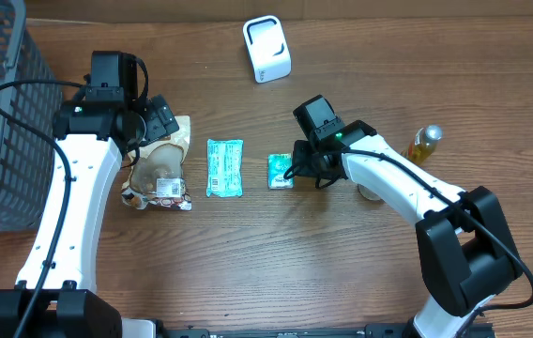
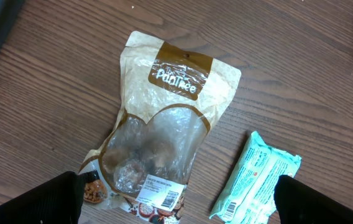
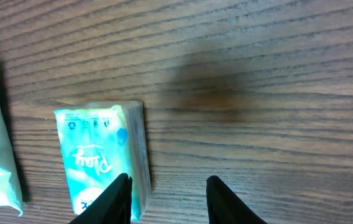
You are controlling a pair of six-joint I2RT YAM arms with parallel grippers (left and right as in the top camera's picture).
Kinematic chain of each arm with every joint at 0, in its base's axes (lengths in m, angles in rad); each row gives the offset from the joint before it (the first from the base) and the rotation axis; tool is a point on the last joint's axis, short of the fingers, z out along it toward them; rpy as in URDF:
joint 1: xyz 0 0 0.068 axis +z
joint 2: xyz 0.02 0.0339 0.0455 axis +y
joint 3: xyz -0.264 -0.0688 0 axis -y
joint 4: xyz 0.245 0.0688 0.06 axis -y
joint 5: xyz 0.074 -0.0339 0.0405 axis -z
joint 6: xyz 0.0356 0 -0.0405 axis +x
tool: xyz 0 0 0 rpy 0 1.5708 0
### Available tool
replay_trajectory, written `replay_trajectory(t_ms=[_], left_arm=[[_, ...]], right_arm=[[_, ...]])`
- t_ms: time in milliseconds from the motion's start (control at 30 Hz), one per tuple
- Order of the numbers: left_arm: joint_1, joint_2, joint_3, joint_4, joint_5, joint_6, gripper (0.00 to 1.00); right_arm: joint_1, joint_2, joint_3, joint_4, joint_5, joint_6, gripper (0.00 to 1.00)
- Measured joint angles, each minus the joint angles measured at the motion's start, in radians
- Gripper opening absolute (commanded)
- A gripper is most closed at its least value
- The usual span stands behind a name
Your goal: Scan the item barcode
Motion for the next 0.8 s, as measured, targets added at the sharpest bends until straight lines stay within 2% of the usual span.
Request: replay_trajectory(t_ms=[100,167,333,367,400,433,467,733,800], left_arm=[[0.000,0.000,0.000,0.000,0.000,0.000,0.99],[0.000,0.000,0.000,0.000,0.000,0.000,1.00],[0.000,0.000,0.000,0.000,0.000,0.000,1.00],[0.000,0.000,0.000,0.000,0.000,0.000,0.99],[0.000,0.000,0.000,0.000,0.000,0.000,1.00],[0.000,0.000,0.000,0.000,0.000,0.000,1.00],[0.000,0.000,0.000,0.000,0.000,0.000,0.99],[0.000,0.000,0.000,0.000,0.000,0.000,0.99],[0.000,0.000,0.000,0.000,0.000,0.000,1.00]], right_arm=[[0.000,0.000,0.000,0.003,0.000,0.001,0.43],[0.000,0.000,0.000,0.006,0.000,-0.002,0.59],[0.000,0.000,0.000,0.030,-0.005,0.000,0.61],[0.000,0.000,0.000,0.041,-0.008,0.000,0.65],[0.000,0.000,0.000,0.045,-0.011,0.000,0.72],[0.000,0.000,0.000,0.055,-0.014,0.000,0.83],[0.000,0.000,0.000,0.065,-0.017,0.007,1.00],[0.000,0.000,0.000,0.092,-0.024,-0.001,1.00],[0.000,0.000,0.000,0.092,-0.024,-0.001,0.97]])
